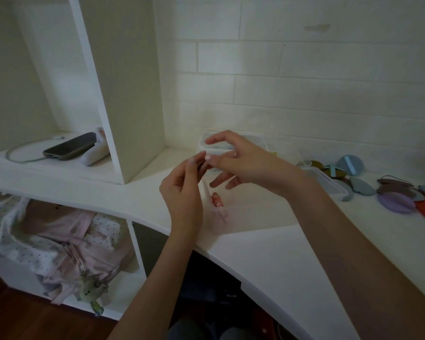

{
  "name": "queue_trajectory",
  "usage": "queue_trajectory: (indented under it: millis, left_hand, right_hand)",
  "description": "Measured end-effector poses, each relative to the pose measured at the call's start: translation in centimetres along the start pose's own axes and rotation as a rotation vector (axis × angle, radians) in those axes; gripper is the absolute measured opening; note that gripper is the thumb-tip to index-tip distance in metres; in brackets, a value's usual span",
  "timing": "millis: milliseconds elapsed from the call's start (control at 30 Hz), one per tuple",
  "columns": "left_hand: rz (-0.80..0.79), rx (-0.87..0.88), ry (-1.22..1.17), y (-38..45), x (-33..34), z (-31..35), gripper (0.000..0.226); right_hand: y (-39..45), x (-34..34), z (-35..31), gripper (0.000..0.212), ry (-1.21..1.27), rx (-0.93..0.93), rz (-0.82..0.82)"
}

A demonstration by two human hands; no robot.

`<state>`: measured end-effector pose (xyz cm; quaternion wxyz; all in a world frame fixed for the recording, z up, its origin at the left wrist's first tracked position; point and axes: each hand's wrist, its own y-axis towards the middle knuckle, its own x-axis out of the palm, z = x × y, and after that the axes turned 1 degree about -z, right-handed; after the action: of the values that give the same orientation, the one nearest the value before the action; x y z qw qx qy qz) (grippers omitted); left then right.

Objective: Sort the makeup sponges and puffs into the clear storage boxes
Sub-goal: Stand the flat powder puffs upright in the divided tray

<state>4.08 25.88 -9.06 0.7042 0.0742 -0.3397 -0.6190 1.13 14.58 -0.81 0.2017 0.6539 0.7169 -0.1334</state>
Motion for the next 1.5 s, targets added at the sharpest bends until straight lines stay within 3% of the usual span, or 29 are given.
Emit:
queue_trajectory:
  millis: [133, 267, 567, 700, 867, 967, 1067, 1267, 1500]
  left_hand:
    - [-0.038, 0.036, 0.097, 0.1, -0.1, -0.3, 0.021]
    - [-0.016, 0.049, 0.139, 0.1, 0.1, 0.0, 0.019]
    - [-0.032, 0.028, 0.118, 0.2, 0.2, -0.3, 0.017]
    - [-0.013, 0.023, 0.071, 0.1, 0.3, -0.1, 0.022]
    - [0.034, 0.077, 0.084, -0.3, 0.3, 0.3, 0.026]
    - [0.139, 0.035, 0.046, 0.0, -0.1, 0.3, 0.023]
    - [0.203, 0.004, 0.06, 0.3, -0.2, 0.3, 0.025]
    - [0.185, 0.022, 0.11, 0.2, -0.1, 0.7, 0.035]
    - [0.208, -0.015, 0.109, 0.2, -0.1, 1.2, 0.031]
  right_hand:
    - [0.4, 1.2, 0.1, 0.022, 0.092, -0.071, 0.105]
    - [0.5, 0.9, 0.4, 0.035, 0.201, -0.026, 0.165]
    - [0.6, 1.4, -0.4, 0.025, -0.183, -0.083, 0.376]
    - [0.6, 1.5, -0.4, 0.025, -0.221, -0.08, 0.4]
    - [0.3, 1.5, -0.8, 0.026, -0.183, -0.055, 0.385]
    - [0.0, 1.3, -1.3, 0.037, -0.246, -0.044, 0.414]
    - [-0.4, 0.7, -1.7, 0.035, -0.284, 0.022, 0.313]
    - [-0.9, 1.4, -2.5, 0.024, -0.631, 0.149, 0.101]
    - [-1.6, 1.9, -3.6, 0.013, -0.874, 0.077, 0.1]
